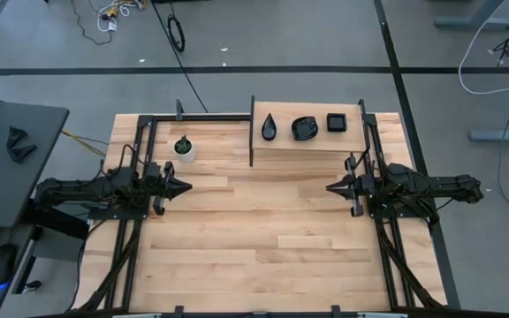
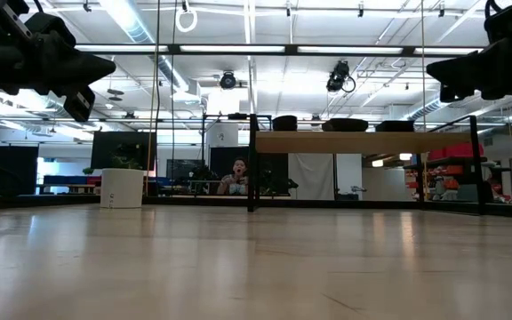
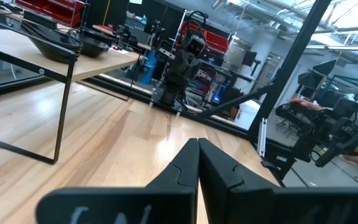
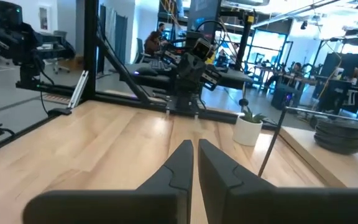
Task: Pick & Place Mini shaped plates
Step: Return to Home Position
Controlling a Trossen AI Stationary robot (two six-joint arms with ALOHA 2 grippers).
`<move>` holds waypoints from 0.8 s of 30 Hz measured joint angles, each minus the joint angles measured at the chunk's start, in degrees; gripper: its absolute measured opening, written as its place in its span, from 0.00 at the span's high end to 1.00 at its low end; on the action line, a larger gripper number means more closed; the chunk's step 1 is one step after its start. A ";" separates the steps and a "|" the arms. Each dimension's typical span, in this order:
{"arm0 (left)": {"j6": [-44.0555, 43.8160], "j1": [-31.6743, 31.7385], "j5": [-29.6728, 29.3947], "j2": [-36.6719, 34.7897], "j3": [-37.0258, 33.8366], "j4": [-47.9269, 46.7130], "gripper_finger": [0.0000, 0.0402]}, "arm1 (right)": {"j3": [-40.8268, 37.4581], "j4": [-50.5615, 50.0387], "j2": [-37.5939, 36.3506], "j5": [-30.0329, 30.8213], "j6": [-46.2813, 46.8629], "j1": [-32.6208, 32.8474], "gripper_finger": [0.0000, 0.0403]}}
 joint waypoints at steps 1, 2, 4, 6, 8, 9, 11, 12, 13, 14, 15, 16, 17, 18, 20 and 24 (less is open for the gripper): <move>0.00 0.00 0.00 0.00 0.00 0.00 0.98 | 0.00 0.02 0.00 0.00 -0.10 0.00 0.93; 0.01 0.00 0.00 0.00 0.00 0.00 0.98 | 0.00 0.01 0.00 0.06 -0.16 0.00 0.93; 0.01 0.00 -0.02 0.00 0.00 0.00 0.98 | 0.00 0.00 0.00 0.11 -0.17 0.00 0.93; 0.00 0.00 0.00 0.00 0.01 0.00 0.98 | 0.00 0.02 0.00 0.11 -0.17 -0.04 0.93; 0.02 0.00 0.00 0.00 0.02 0.00 0.98 | -0.02 0.00 0.00 0.11 -0.17 -0.13 0.93; 0.00 0.00 0.00 0.00 0.02 0.00 0.98 | -0.04 0.04 0.00 0.11 -0.15 -0.13 0.93; 0.03 0.00 -0.01 0.00 0.02 0.00 0.98 | -0.07 0.49 0.00 0.11 -0.10 -0.13 0.93; 0.02 0.00 0.00 0.00 0.02 0.00 0.98 | -0.07 0.61 0.17 0.11 -0.09 -0.13 0.93; 0.00 0.00 -0.01 0.00 0.02 0.00 0.98 | -0.07 0.60 0.55 0.11 -0.06 -0.13 0.93; 0.02 0.00 0.01 0.00 0.02 0.00 0.98 | -0.08 0.28 0.80 0.11 0.01 -0.13 0.93; 0.02 0.00 0.00 0.00 0.02 0.00 0.98 | -0.13 -0.07 0.85 0.11 0.05 -0.13 0.93; 0.02 0.00 0.00 0.00 0.02 0.00 0.98 | -0.15 -0.02 0.85 0.13 0.07 -0.13 0.93; 0.00 0.00 0.00 0.00 0.02 0.00 0.98 | -0.15 0.18 0.83 0.13 0.07 -0.13 0.93; 0.00 0.00 0.01 0.00 0.02 -0.01 0.98 | -0.15 0.29 0.79 0.11 0.07 -0.13 0.93; 0.02 0.00 0.00 0.00 0.02 0.00 0.98 | -0.15 0.21 0.81 0.12 0.07 -0.13 0.93; 0.02 0.00 -0.01 0.00 0.02 -0.03 0.98 | -0.14 0.22 0.81 0.11 0.06 -0.13 0.93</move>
